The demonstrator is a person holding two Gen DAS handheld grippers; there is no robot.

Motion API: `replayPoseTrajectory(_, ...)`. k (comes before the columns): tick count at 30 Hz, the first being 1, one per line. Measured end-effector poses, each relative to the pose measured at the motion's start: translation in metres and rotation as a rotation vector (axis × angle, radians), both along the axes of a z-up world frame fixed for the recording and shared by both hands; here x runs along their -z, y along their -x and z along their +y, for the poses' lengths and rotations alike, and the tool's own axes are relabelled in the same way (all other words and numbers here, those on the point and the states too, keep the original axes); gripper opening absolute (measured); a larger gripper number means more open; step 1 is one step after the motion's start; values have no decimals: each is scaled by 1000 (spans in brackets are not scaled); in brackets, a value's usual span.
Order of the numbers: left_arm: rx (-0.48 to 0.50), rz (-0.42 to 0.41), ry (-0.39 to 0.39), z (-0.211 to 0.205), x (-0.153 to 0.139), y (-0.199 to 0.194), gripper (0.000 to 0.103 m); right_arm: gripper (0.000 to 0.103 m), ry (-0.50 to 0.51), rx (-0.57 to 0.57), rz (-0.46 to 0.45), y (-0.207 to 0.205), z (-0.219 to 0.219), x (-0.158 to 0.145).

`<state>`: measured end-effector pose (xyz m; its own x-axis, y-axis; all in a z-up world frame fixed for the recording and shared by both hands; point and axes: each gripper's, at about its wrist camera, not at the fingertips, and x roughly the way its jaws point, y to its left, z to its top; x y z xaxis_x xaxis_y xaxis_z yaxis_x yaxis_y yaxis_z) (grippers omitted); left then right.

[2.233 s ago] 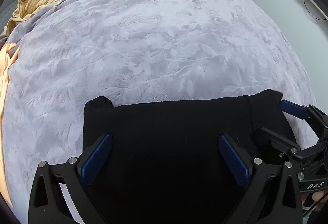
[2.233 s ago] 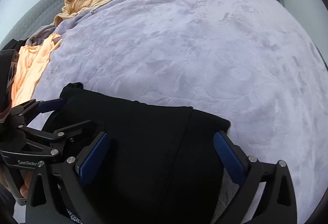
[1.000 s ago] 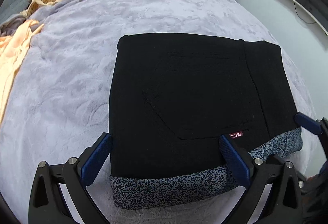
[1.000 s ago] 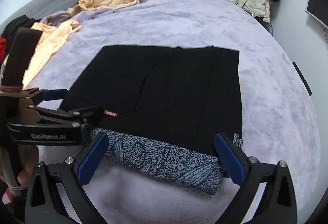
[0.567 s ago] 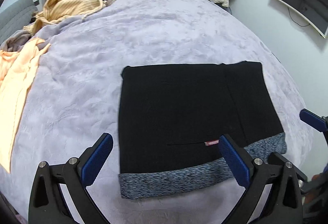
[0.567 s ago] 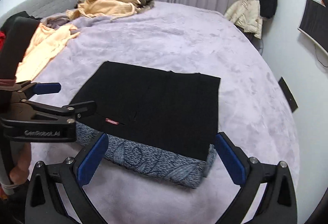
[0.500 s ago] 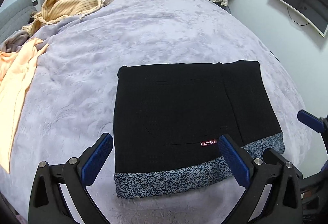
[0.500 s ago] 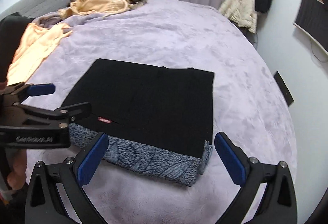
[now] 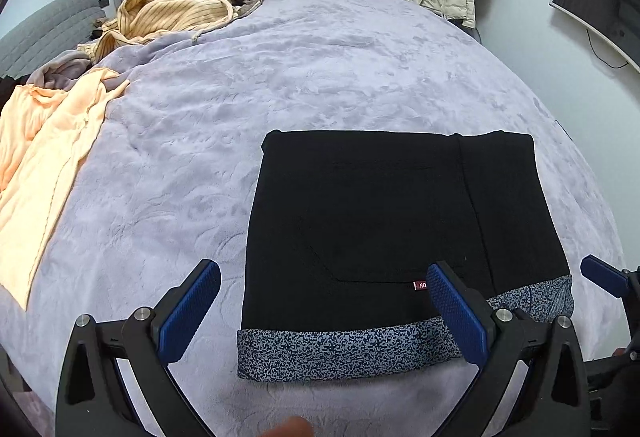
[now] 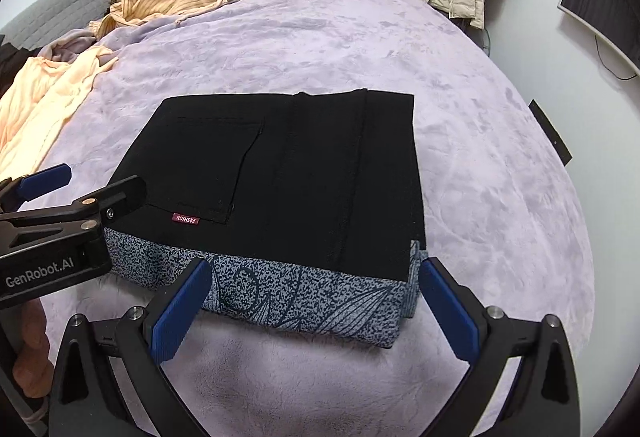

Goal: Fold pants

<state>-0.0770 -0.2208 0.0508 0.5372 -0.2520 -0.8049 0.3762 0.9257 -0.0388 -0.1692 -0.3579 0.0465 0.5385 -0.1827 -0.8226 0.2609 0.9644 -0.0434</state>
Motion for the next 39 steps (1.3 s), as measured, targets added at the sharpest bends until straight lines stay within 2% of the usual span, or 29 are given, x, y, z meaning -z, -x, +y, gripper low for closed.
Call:
replayPoseTrajectory(11, -27, 46, -10, 0, 22, -2, 103, 103, 10, 4, 33, -4, 6, 9)
replayPoseTrajectory(39, -36, 54, -5, 3, 24, 1, 103, 103, 39, -1, 49, -9, 8, 9)
